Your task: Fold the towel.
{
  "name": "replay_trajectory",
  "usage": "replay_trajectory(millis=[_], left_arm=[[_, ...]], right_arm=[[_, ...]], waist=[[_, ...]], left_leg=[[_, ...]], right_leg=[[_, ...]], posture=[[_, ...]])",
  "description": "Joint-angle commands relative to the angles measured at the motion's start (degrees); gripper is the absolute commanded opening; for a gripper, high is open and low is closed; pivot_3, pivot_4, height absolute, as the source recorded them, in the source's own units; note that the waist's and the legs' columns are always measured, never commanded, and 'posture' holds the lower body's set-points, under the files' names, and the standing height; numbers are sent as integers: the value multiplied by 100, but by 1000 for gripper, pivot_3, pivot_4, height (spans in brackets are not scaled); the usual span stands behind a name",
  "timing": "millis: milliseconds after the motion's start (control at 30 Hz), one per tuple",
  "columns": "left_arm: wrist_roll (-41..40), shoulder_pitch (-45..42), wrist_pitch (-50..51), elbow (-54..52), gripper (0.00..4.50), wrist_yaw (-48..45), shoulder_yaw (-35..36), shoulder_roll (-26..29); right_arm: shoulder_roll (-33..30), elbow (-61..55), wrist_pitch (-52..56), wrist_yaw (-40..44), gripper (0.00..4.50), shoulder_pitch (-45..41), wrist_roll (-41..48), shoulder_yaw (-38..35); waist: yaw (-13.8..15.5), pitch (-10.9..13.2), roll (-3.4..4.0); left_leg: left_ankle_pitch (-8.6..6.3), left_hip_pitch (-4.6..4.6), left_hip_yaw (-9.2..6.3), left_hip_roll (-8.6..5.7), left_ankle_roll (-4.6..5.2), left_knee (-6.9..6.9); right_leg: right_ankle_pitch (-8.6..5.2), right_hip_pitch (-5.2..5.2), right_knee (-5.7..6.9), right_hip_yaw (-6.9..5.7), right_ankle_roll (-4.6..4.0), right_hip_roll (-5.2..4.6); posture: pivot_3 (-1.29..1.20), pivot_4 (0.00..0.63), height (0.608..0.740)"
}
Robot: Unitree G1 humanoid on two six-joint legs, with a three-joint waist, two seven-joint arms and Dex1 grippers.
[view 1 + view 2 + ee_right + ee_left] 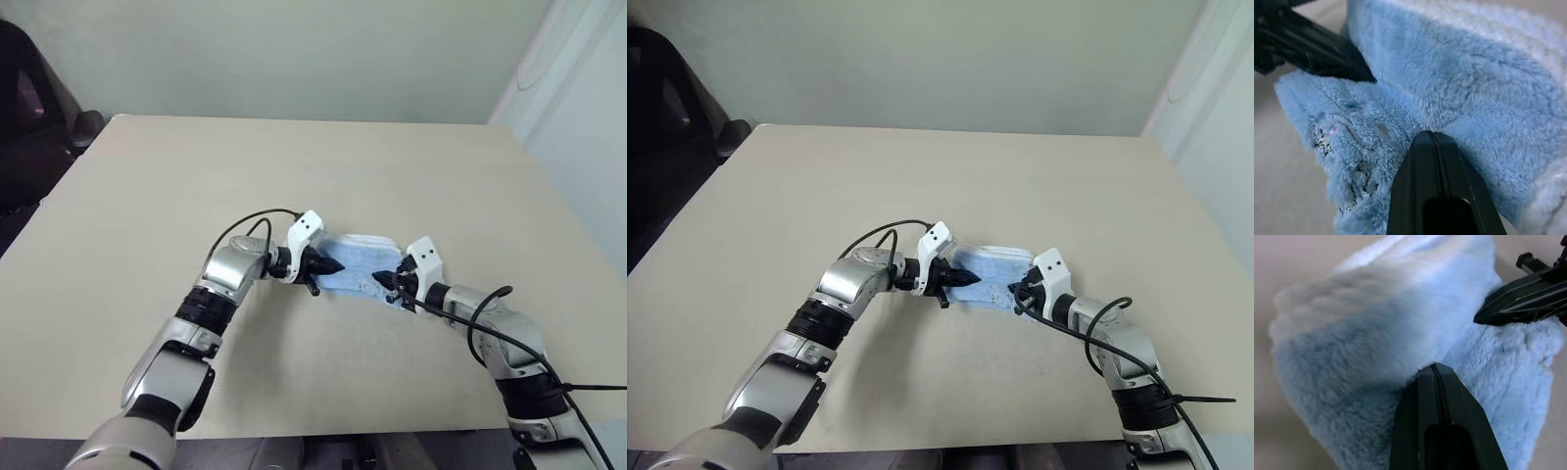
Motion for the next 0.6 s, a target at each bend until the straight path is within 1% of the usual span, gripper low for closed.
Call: replay_trajectory(millis=[33, 200, 267, 300, 400, 433, 467, 500, 600], left_arm=[[298, 11, -106, 500, 49, 288, 117, -126], [43, -117, -177, 550, 49, 416, 783, -325], [-693, -232, 111, 127, 49, 362, 1584, -392], [-1027, -274, 273, -110, 49, 367, 1953, -379], [-1522, -331, 610, -538, 49, 519, 2584, -236], [-1627, -350, 690, -606, 0, 591, 2757, -180], [-1684, -372, 721, -621, 0, 674, 2909, -96], [-1700, -379, 732, -649, 0, 753, 3003, -21], [-1559, -283, 659, -719, 0, 805, 2988, 267]], right_arm=[[1, 70, -99, -60, 0, -36, -120, -29], [-65, -172, -281, -32, 0, -61, -146, -178], [-117, -363, -205, -15, 0, -166, 84, -521], [-160, -485, -142, 9, 0, -203, 230, -716], [-318, -761, 65, 68, 0, -233, 545, -1109], [-395, -838, 123, 96, 382, -221, 616, -1195], [-490, -919, 177, 127, 589, -208, 678, -1279], [-577, -986, 216, 153, 906, -194, 720, -1335], [-981, -1221, 117, 379, 1964, -105, 640, -1236]], waist=[[-1, -3, 0], [-8, -2, 2], [-18, 2, 5], [-19, 3, 5], [-19, 3, 5], [-19, 2, 5], [-18, 1, 4], [-18, -1, 2], [-19, -2, 3]], left_leg=[[-1, 8, -2, 0, 0, 0], [-24, 1, -4, -1, -40, 0], [-22, -4, -5, -1, -38, 0], [-19, -21, -4, -1, -36, -1], [18, -56, 0, -1, -3, -1], [14, -57, 0, -1, -4, -1], [8, -56, -1, -1, -4, -4], [2, -50, -1, -1, -3, -9], [-14, -33, 1, -2, 3, -11]], right_leg=[[-1, 8, -2, 0, 0, 0], [-8, 11, -11, 1, -1, 0], [-8, 4, -11, 0, -1, 0], [-8, -11, -10, 0, -1, 0], [3, -44, -6, -1, 6, 0], [9, -44, -7, -1, 11, 0], [8, -45, -8, -1, 12, 0], [5, -42, -10, -1, 16, 1], [-5, -29, -12, 0, 5, 0]], posture=[[0, 150, 740], [0, 150, 740], [0, 150, 740], [0, 150, 740], [0, 150, 740], [0, 150, 740], [0, 150, 740], [0, 150, 740], [0, 150, 740]])
